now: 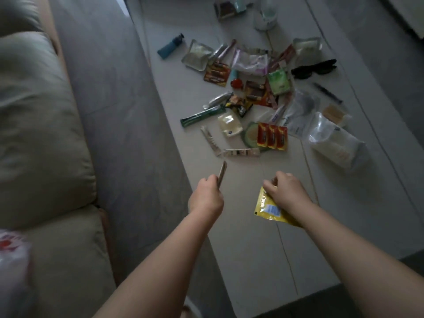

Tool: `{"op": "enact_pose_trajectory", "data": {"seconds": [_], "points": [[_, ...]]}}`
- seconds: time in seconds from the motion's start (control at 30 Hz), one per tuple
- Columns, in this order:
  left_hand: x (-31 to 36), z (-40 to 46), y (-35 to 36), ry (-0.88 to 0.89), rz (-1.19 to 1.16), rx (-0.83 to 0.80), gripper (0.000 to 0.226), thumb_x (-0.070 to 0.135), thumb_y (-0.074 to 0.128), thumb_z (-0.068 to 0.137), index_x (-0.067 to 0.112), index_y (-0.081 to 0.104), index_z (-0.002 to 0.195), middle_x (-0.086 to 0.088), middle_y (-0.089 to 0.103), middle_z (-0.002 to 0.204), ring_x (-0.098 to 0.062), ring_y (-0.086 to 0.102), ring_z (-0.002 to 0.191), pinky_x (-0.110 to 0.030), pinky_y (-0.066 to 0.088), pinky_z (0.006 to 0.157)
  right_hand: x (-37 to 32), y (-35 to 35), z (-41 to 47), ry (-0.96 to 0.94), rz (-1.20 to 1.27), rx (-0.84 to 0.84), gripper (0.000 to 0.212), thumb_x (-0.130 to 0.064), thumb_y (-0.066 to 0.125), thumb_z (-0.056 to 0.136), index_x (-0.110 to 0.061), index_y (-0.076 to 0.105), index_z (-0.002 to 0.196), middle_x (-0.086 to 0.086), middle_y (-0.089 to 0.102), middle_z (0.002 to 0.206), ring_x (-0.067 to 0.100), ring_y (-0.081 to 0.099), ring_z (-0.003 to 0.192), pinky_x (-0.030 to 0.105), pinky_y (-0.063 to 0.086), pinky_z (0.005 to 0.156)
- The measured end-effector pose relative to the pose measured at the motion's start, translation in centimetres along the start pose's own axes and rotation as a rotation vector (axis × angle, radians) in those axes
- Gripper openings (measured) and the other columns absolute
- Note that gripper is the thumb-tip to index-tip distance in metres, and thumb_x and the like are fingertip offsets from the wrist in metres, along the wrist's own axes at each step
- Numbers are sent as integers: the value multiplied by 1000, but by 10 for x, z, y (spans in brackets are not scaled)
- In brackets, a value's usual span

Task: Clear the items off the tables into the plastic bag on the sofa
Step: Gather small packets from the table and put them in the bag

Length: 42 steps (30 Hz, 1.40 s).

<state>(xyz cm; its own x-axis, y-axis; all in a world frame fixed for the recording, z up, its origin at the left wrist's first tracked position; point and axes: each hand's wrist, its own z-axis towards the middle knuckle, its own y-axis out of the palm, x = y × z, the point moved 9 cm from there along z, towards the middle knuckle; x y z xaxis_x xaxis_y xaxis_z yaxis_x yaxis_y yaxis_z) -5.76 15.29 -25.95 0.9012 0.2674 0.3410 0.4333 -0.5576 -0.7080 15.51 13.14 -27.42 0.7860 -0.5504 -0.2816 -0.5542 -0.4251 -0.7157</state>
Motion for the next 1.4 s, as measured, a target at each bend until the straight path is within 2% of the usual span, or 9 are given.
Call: {"op": "enact_pose_trajectory", "data": {"seconds": [0.3, 0.47, 0.6, 0.73, 0.87, 1.03, 1.13, 1.27, 1.4], "points": [[-125, -56, -161, -102, -306, 212, 23, 28, 46, 94, 14, 56, 109, -12, 67, 107, -32, 63, 98, -38, 50, 82, -231, 6, -82, -258, 118, -52, 23, -25, 41, 96, -14, 52, 113, 14, 61, 110, 29, 57, 94, 39, 47, 81], [-221, -112, -234, -181, -481, 336, 15, 29, 45, 92, 17, 54, 94, -14, 70, 86, -32, 70, 72, -44, 56, 73, -340, 51, -153, -309, 200, -321, 51, -47, 59, 87, -16, 43, 125, 7, 54, 120, 22, 54, 100, 30, 43, 80], [-305, -168, -270, -273, -548, 438, 15, 31, 45, 94, 19, 54, 95, -8, 70, 81, -29, 70, 67, -43, 57, 70, -413, 97, -215, -388, 187, -508, 66, -21, 76, 76, -21, 37, 129, 7, 49, 118, 21, 56, 95, 31, 50, 72], [-389, -225, -281, -398, -579, 506, 18, 33, 42, 95, 20, 56, 96, -3, 69, 77, -26, 69, 68, -44, 57, 75, -480, 141, -272, -517, 152, -447, 45, -15, 72, 76, -19, 50, 116, 3, 55, 105, 20, 56, 90, 31, 49, 73], [-465, -273, -272, -531, -595, 557, 22, 31, 43, 97, 19, 58, 106, -7, 67, 87, -26, 68, 74, -41, 58, 71, -520, 201, -323, -576, 155, -455, 29, -16, 68, 76, -19, 51, 99, 5, 60, 100, 25, 61, 91, 37, 54, 75], [-541, -307, -236, -784, -552, 487, 27, 28, 41, 97, 10, 60, 103, -11, 67, 92, -30, 67, 83, -44, 58, 76, -540, 266, -361, -626, 49, -400, 9, -13, 54, 85, -17, 48, 91, 0, 55, 89, 16, 55, 74, 27, 46, 56], [-567, -315, -220, -841, -540, 446, 27, 24, 35, 100, 9, 56, 103, -13, 64, 100, -29, 64, 88, -38, 54, 74, -537, 300, -366, -603, 29, -387, 13, -14, 52, 83, -15, 56, 95, 1, 60, 98, 22, 62, 87, 39, 57, 72], [-592, -312, -205, -864, -564, 397, 30, 15, 31, 100, 8, 47, 124, -14, 60, 118, -30, 61, 98, -37, 47, 73, -541, 333, -377, -605, 22, -476, 25, -20, 44, 92, -15, 51, 116, 3, 62, 95, 21, 63, 86, 34, 54, 65], [-598, -299, -197, -807, -587, 314, 48, 11, 34, 98, 15, 28, 146, -12, 46, 142, -31, 51, 122, -40, 47, 94, -546, 344, -379, -621, 2, -500, 44, -17, 36, 97, -25, 32, 140, -7, 48, 106, 16, 49, 93, 29, 42, 75]]}}
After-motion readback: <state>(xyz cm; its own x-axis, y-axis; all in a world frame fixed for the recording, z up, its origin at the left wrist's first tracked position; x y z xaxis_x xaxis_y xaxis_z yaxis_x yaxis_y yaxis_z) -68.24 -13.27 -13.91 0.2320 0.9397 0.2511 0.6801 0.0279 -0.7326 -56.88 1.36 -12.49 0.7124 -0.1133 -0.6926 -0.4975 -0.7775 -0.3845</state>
